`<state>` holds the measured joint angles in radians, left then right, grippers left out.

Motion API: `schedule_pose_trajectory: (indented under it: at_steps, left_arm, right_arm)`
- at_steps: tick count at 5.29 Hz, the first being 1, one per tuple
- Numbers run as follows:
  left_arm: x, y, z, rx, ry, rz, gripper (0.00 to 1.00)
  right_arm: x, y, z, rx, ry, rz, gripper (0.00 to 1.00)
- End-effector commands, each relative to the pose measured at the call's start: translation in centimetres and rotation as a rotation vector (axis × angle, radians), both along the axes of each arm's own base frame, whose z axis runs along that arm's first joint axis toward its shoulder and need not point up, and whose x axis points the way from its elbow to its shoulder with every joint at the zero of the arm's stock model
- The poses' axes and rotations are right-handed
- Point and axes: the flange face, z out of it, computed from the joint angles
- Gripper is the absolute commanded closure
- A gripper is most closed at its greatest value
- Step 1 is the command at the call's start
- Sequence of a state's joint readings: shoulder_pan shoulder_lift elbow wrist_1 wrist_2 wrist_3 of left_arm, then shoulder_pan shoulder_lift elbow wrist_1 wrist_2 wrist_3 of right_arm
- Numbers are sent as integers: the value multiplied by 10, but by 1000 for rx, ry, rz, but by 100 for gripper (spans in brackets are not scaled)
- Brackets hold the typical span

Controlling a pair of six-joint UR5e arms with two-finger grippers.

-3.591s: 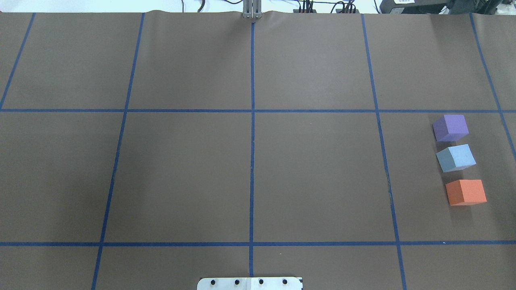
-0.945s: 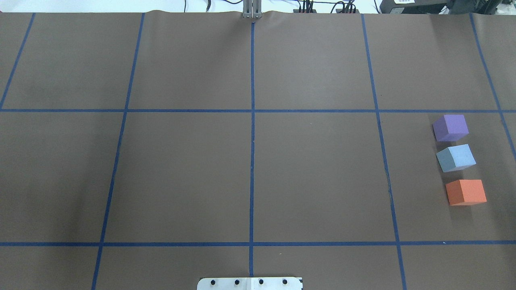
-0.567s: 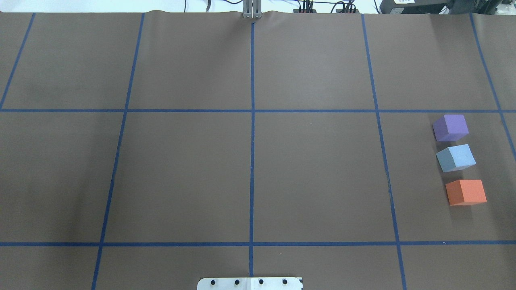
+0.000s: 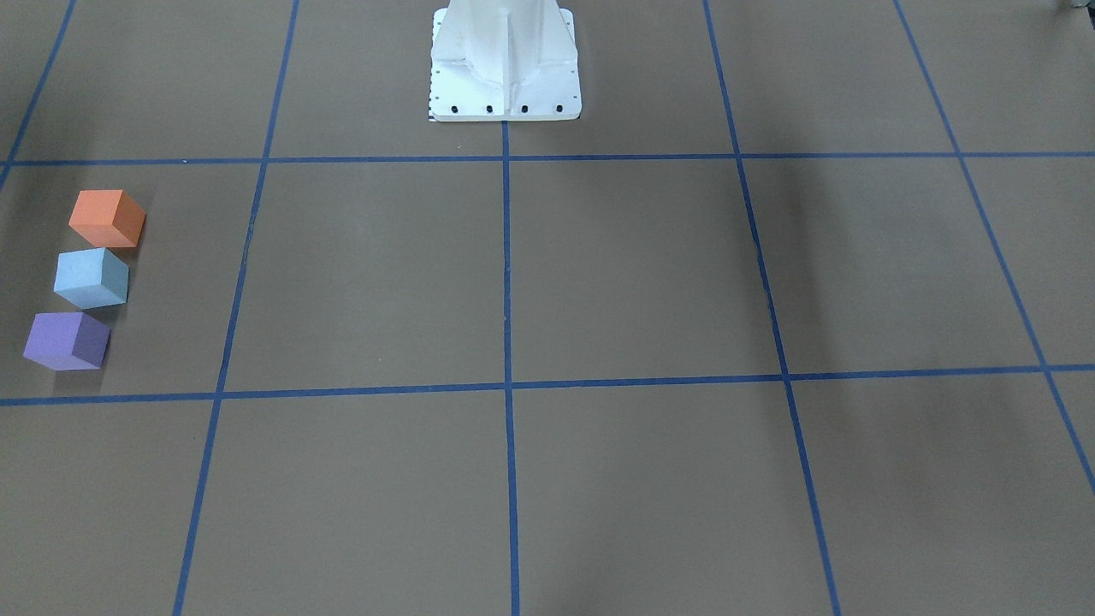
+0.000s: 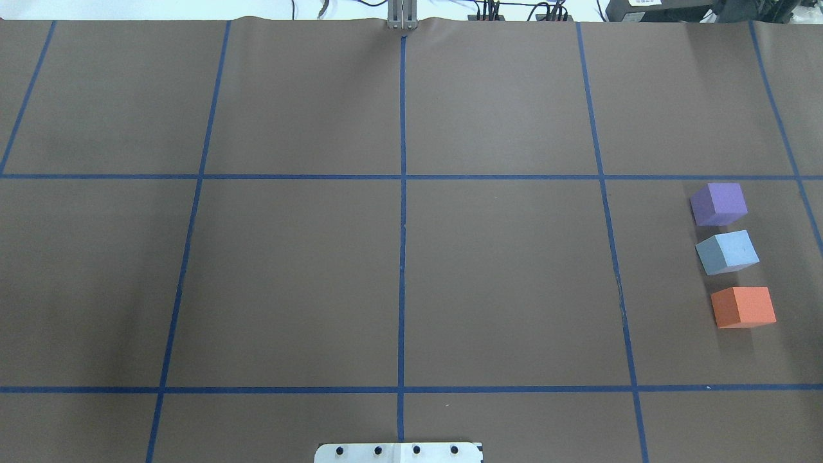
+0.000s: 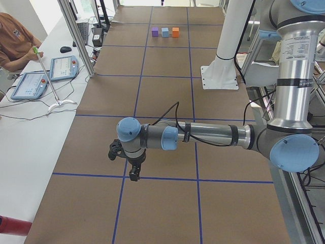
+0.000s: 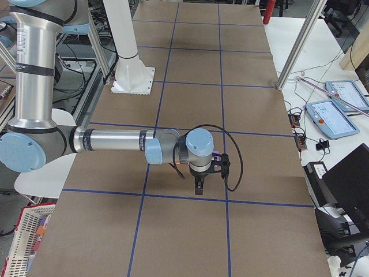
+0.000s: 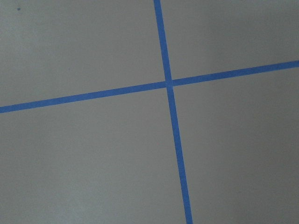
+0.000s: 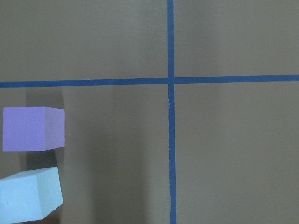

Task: Place blue block between orange and purple blocks

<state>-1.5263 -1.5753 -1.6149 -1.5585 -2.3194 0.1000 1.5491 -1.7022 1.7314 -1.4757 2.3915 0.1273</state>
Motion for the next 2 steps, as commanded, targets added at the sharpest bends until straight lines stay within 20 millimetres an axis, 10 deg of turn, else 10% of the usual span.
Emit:
schedule_pose_trajectory:
  at_steps: [1, 2]
  left_arm:
    - [0, -2, -2, 3, 0, 0, 0]
    - [0, -2, -2, 3, 0, 0, 0]
  right_arm:
    - [0, 0, -2, 5, 0, 0, 0]
    - [0, 0, -4, 8, 0, 0, 0]
